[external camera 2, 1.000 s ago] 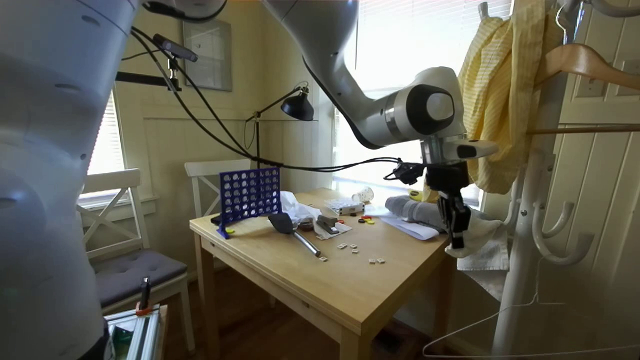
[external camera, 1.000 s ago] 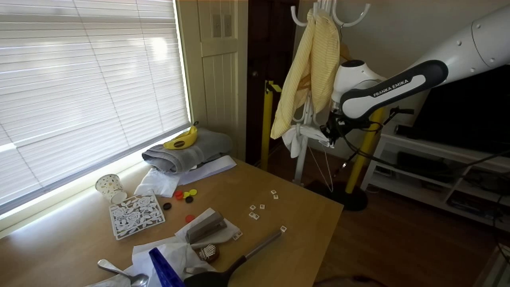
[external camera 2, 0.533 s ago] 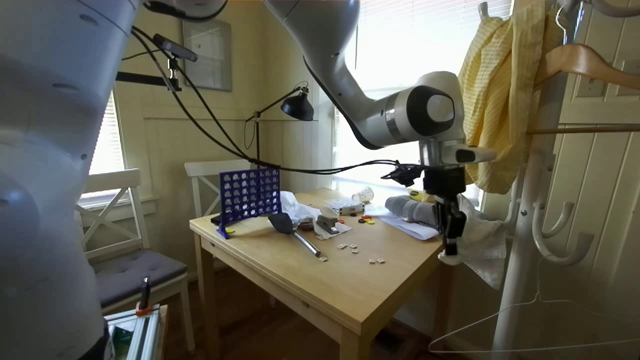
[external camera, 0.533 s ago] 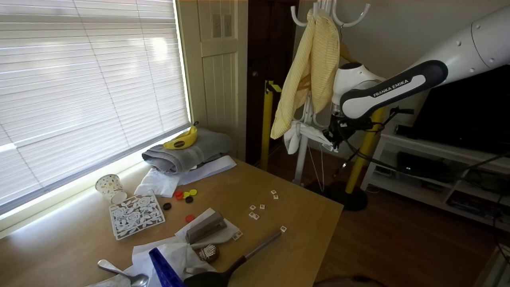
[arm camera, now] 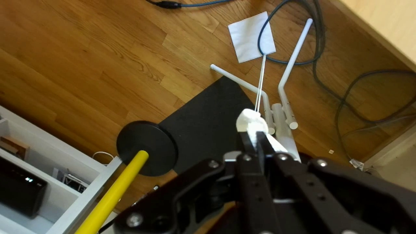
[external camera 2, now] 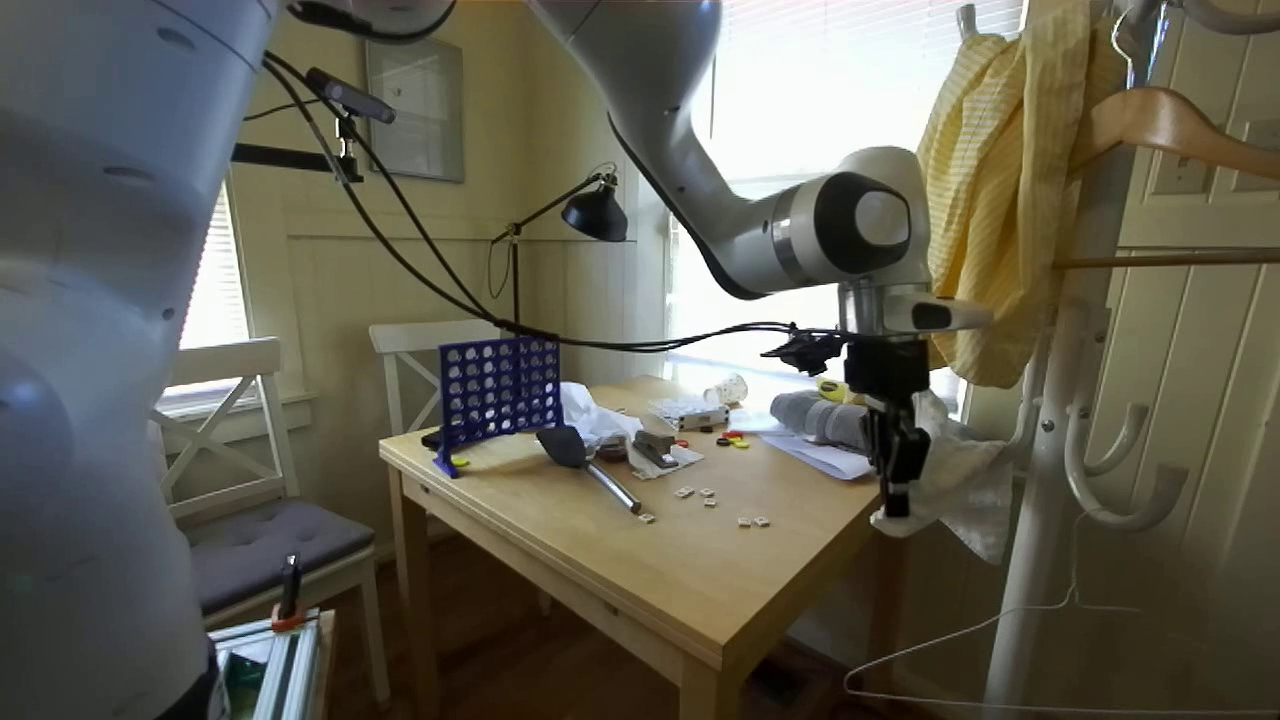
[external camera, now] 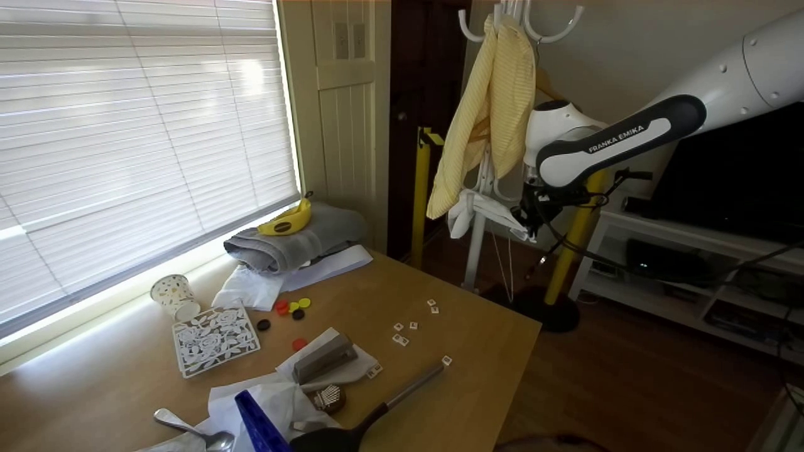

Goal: Hang the white towel on the white stand.

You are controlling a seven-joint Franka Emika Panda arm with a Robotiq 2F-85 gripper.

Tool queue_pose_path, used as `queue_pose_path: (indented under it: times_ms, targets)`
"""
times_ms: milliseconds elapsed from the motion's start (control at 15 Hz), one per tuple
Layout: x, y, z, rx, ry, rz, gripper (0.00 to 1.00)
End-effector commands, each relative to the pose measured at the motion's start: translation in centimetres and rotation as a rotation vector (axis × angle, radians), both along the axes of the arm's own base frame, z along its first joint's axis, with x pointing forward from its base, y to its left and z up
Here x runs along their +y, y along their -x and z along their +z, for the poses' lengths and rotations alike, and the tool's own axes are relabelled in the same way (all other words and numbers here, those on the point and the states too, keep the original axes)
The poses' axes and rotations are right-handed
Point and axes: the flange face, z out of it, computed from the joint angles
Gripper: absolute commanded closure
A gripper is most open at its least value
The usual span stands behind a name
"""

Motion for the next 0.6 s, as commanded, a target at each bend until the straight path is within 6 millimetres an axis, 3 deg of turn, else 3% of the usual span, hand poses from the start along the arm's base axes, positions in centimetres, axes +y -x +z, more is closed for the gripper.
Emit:
queue_pose_path:
  times_ms: [0, 333, 533]
  targets:
    - [-0.4, 0.3, -0.1, 0.033, -0.006, -0.01, 0.66]
    - [-0.79, 0.49, -0.16, 0.049, -0.003, -0.019, 0.33]
    - [0.06, 0.54, 0.55, 0.022, -0.012, 0.047, 0.12]
